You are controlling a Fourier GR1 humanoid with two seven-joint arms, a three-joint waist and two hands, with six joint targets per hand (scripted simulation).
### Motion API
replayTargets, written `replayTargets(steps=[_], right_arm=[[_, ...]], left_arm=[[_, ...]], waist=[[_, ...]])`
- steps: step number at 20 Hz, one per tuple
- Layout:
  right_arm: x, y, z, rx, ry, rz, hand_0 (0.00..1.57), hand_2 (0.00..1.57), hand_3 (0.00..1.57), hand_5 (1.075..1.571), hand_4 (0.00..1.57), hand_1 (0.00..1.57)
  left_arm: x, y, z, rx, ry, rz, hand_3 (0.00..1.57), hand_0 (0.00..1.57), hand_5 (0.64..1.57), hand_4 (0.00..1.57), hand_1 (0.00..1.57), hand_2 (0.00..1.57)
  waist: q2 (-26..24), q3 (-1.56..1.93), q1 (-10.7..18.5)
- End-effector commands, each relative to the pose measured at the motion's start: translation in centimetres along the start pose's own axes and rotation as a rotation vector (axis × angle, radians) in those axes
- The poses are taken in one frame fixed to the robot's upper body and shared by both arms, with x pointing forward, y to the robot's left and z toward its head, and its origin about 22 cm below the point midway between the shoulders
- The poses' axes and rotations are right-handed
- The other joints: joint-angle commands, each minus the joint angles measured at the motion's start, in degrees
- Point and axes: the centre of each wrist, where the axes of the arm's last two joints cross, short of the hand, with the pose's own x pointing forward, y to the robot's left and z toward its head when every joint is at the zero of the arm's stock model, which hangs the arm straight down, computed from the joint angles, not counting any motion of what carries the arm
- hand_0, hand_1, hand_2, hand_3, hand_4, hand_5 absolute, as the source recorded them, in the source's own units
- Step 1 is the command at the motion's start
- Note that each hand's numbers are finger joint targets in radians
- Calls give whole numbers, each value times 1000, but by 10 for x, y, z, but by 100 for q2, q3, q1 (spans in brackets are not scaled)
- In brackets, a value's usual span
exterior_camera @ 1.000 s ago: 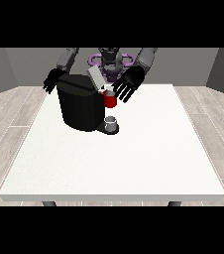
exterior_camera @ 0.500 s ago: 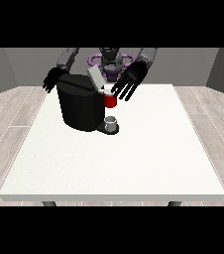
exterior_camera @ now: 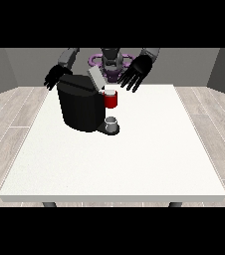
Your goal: Insert the coffee pod into the coffee machine and close the lid
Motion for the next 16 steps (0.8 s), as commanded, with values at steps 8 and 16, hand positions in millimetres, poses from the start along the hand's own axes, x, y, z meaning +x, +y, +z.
replayTargets(steps=[8,16], right_arm=[[-44,-38,39,-109,144,-8,0,0,0,1571,370,0],[-28,-65,38,-49,115,87,0,0,0,1571,390,0]], left_arm=[[-20,-109,16,-2,38,700,0,0,1571,261,0,0],[-64,-164,65,9,99,891,0,0,1571,191,0,0]], waist=[[-1326,-8,733],[-2014,-3,1364]])
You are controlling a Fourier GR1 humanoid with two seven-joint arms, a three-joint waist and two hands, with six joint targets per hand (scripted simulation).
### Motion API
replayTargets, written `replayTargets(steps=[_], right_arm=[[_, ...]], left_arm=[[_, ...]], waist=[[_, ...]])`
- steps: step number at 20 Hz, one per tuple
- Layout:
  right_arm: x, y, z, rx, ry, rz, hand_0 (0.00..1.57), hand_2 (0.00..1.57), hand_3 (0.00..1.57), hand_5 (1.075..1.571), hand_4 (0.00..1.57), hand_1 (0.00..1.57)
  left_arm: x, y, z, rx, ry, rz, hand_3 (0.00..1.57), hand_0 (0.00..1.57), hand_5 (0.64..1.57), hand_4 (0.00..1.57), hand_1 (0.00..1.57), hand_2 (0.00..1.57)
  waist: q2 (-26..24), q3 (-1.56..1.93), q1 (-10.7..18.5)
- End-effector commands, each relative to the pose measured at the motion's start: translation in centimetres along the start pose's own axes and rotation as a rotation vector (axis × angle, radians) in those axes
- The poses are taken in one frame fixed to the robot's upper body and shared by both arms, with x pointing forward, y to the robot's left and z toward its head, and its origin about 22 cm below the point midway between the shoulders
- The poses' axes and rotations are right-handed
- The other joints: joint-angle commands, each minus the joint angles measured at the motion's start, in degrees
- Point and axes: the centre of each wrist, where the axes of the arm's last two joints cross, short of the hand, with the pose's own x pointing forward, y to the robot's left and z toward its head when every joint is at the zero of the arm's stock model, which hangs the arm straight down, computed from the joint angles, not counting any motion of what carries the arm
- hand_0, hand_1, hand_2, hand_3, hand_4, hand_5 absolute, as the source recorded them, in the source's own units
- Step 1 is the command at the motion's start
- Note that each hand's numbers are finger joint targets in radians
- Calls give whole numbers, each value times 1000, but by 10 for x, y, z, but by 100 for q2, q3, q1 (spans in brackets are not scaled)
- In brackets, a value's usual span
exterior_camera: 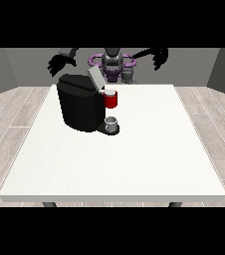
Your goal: Insert the coffee pod into the coffee machine and close the lid
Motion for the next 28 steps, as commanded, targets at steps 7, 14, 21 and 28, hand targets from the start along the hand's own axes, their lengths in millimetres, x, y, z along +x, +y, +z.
replayTargets(steps=[7,14,21,28], right_arm=[[69,14,-21,188,-111,14,0,0,0,1571,0,0],[86,26,-26,284,-135,65,0,0,0,1571,0,0],[95,45,-33,319,-201,84,0,0,0,1571,161,0],[94,32,-56,301,-156,61,0,0,0,1571,0,0]], left_arm=[[-60,-28,41,61,97,252,0,0,1571,0,0,0],[-77,-49,65,29,65,334,0,0,1571,140,0,0],[-43,-18,66,59,-7,331,0,0,1571,222,0,0],[-44,-43,91,46,-28,383,0,0,1571,0,0,0]], waist=[[-483,1,299],[-348,1,715],[-4,3,827],[301,4,1082]])
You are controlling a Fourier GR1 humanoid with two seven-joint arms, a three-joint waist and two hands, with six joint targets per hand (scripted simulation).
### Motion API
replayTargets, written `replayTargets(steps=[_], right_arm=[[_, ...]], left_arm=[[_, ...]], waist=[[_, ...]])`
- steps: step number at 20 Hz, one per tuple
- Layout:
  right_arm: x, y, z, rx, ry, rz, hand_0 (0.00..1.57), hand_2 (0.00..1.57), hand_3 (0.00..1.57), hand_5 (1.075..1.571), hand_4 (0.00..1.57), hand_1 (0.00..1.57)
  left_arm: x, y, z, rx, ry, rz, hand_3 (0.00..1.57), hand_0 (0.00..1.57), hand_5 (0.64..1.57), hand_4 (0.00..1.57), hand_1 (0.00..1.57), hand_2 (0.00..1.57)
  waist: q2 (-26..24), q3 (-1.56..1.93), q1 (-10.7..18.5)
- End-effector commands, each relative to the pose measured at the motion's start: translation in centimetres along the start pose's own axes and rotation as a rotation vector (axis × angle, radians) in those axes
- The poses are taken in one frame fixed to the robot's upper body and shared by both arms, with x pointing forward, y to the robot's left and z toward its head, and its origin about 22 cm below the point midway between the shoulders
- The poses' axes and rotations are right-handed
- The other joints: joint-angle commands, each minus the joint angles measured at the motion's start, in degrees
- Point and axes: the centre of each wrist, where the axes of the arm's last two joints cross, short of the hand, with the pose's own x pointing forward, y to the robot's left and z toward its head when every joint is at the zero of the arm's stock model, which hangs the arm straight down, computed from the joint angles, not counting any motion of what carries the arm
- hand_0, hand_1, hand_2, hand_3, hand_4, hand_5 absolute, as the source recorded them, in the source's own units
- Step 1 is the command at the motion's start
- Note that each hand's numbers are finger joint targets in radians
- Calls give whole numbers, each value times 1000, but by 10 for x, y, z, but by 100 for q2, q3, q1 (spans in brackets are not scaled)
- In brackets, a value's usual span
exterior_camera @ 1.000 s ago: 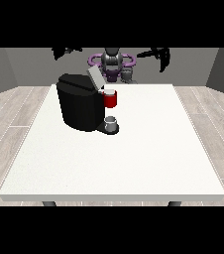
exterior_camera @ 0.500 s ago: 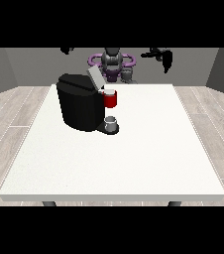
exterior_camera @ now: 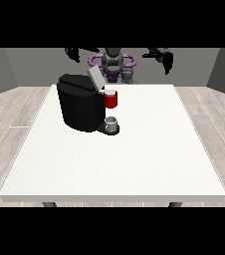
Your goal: Insert the coffee pod into the coffee machine and close the lid
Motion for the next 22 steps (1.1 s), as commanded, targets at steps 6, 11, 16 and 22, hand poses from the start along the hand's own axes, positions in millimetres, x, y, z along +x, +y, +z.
replayTargets(steps=[6,11,16,22], right_arm=[[19,-37,-33,-4,-37,-35,0,0,0,1571,0,0],[12,20,-45,49,-26,-32,0,0,0,1571,0,0],[-4,10,-49,45,-64,8,0,0,0,1571,0,0],[11,6,-64,87,-62,29,0,0,0,1571,0,0]], left_arm=[[15,6,23,17,-67,-30,0,0,1571,0,0,0],[30,8,23,41,-67,-30,0,0,1571,0,0,0],[41,-8,24,87,-120,-57,0,0,1571,0,0,0],[41,-2,29,78,-127,-27,0,0,1571,0,0,0]], waist=[[647,1,83],[814,-1,-111],[1049,0,-124],[1113,0,-195]])
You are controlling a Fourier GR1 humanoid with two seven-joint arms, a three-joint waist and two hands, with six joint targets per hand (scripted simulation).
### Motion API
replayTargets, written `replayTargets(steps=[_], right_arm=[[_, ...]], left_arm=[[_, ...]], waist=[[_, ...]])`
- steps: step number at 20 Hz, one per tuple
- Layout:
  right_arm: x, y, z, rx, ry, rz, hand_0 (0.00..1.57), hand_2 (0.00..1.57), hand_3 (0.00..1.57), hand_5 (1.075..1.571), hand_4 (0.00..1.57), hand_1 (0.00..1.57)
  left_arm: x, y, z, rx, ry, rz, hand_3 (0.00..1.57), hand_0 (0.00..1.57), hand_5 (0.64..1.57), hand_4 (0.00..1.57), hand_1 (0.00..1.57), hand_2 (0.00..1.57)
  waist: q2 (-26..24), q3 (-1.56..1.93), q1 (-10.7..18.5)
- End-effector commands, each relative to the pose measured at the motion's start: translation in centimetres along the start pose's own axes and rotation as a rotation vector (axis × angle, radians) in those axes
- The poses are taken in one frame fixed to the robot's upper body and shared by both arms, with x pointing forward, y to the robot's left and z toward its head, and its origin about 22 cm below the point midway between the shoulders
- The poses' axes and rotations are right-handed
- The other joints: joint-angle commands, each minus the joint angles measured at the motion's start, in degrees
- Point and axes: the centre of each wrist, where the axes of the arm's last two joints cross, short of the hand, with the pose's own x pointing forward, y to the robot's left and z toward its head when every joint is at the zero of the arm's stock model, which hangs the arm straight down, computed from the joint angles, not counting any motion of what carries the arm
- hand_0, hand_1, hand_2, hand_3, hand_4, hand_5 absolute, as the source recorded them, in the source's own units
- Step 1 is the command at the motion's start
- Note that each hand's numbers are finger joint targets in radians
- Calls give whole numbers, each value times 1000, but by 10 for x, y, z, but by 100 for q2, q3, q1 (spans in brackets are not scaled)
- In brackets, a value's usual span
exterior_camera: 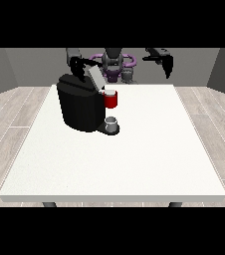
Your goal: Insert the coffee pod into the coffee machine and close the lid
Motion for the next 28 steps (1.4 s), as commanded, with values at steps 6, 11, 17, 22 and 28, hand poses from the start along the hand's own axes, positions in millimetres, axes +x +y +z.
replayTargets(steps=[6,11,17,22,28], right_arm=[[-6,13,-13,20,25,21,0,0,0,1571,0,0],[19,6,-29,57,-22,29,0,0,0,1571,0,0],[28,26,-38,72,-13,22,0,0,0,1571,0,0],[21,41,-37,120,-6,75,0,0,0,1571,214,0],[51,56,-57,99,-58,140,0,0,0,1571,125,0]], left_arm=[[8,3,5,-14,-10,-26,0,0,1571,0,0,0],[18,25,-6,11,-47,-40,0,0,1571,0,0,0],[2,22,3,36,-10,-39,0,0,1571,0,0,0],[-9,11,10,47,36,-36,0,0,1571,192,0,0],[1,22,5,0,15,-26,0,0,1571,181,0,0]], waist=[[190,17,137],[349,16,-31],[231,16,11],[122,16,30],[187,16,283]])
